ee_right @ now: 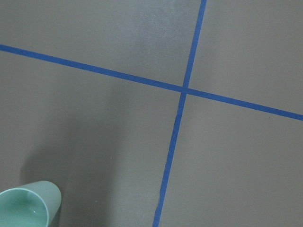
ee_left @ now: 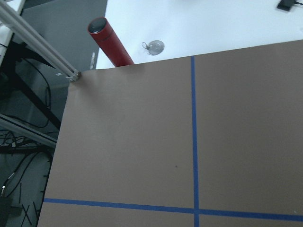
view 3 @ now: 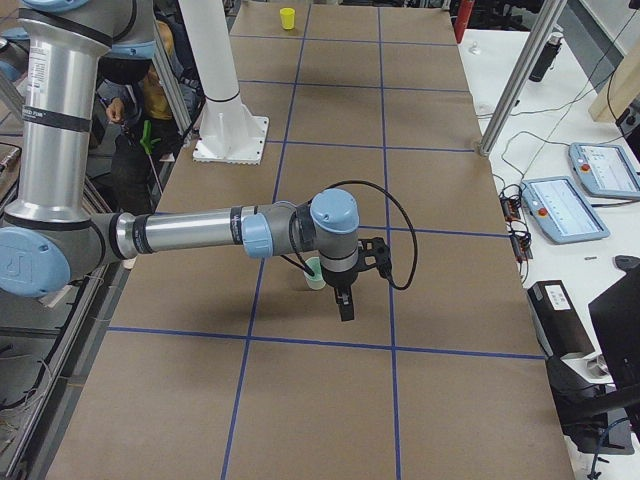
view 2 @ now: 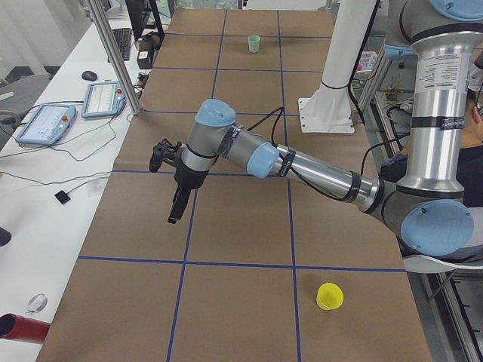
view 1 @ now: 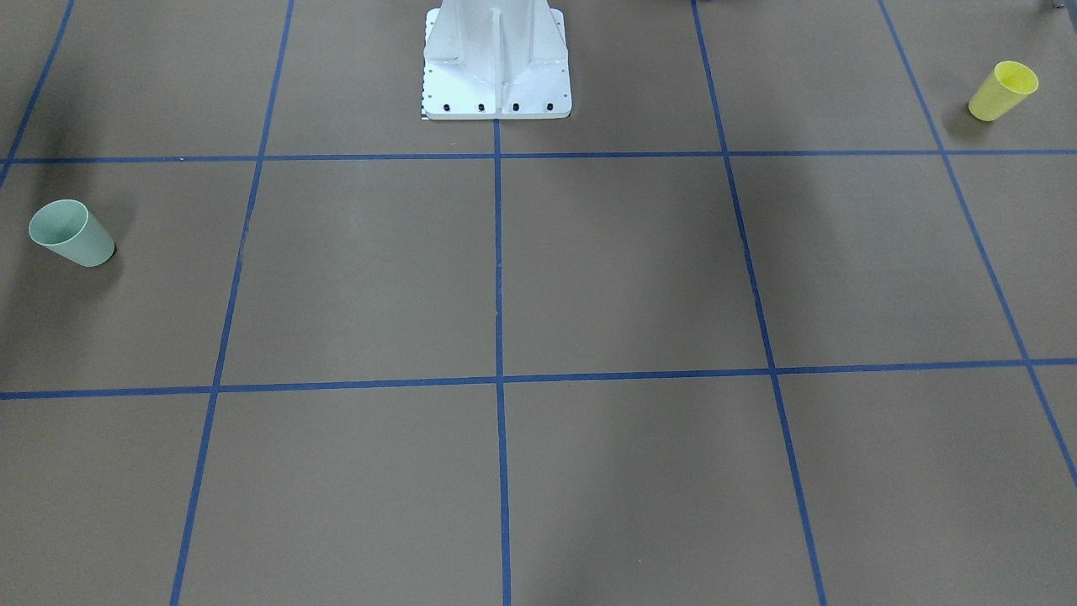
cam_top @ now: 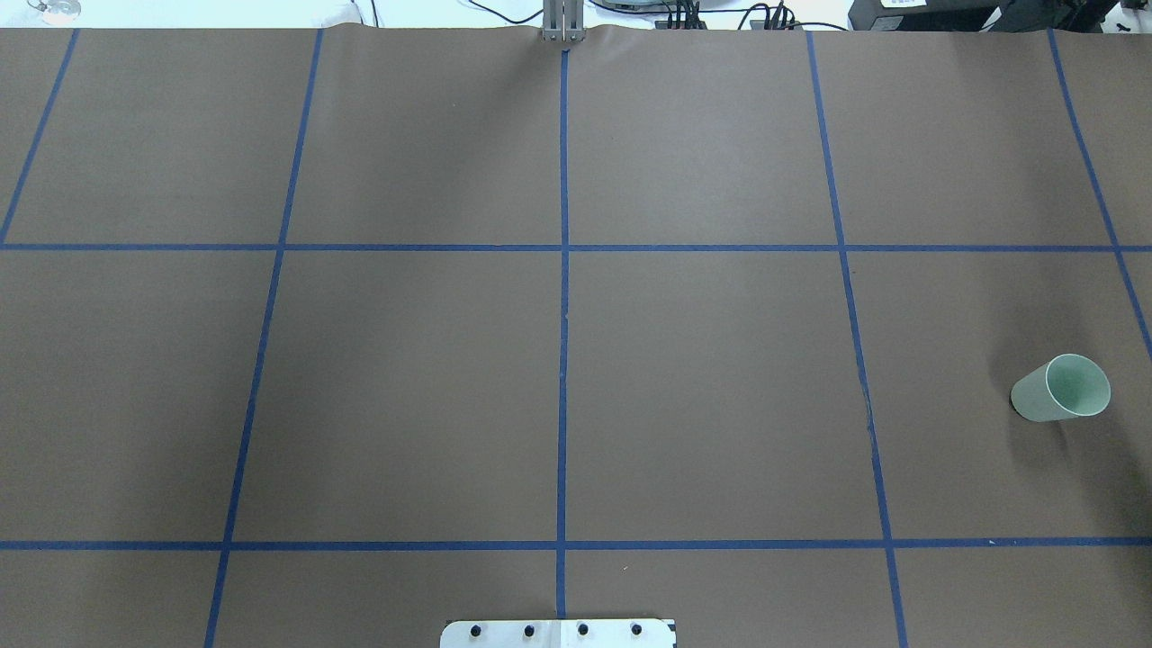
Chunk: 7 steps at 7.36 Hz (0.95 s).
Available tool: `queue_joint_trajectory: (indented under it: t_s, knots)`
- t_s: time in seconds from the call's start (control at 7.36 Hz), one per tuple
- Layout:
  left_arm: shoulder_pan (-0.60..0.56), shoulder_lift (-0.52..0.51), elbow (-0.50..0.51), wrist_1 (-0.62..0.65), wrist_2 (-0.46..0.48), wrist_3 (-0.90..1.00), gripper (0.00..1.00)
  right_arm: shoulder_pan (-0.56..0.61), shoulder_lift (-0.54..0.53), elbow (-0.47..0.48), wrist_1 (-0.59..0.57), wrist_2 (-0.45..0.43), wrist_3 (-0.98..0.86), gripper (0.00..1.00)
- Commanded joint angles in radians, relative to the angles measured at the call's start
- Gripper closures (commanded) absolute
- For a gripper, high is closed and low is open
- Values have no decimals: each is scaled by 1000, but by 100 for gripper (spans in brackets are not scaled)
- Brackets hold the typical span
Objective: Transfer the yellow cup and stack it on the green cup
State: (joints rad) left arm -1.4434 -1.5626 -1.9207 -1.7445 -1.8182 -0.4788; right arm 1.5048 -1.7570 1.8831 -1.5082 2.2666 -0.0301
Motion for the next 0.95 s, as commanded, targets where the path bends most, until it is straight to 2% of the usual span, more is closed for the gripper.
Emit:
queue_joint_trajectory:
  t_s: [0.0, 0.27, 0.41, 0.54, 0.82]
  knots:
    - [136, 41, -1, 5, 252, -287, 0, 0, -12, 1, 20, 5, 1, 0]
    - [239, 122, -1, 17, 399, -519, 0, 0, -13, 1, 22, 5, 1, 0]
    - [277, 153, -1, 86, 483, -638, 0, 0, -13, 1, 22, 5, 1, 0]
    - [317, 153, -1, 229, 543, -772, 0, 0, -13, 1, 22, 5, 1, 0]
    - [382, 159, 0, 394, 556, -987, 0, 0, -13, 1, 22, 5, -1, 0]
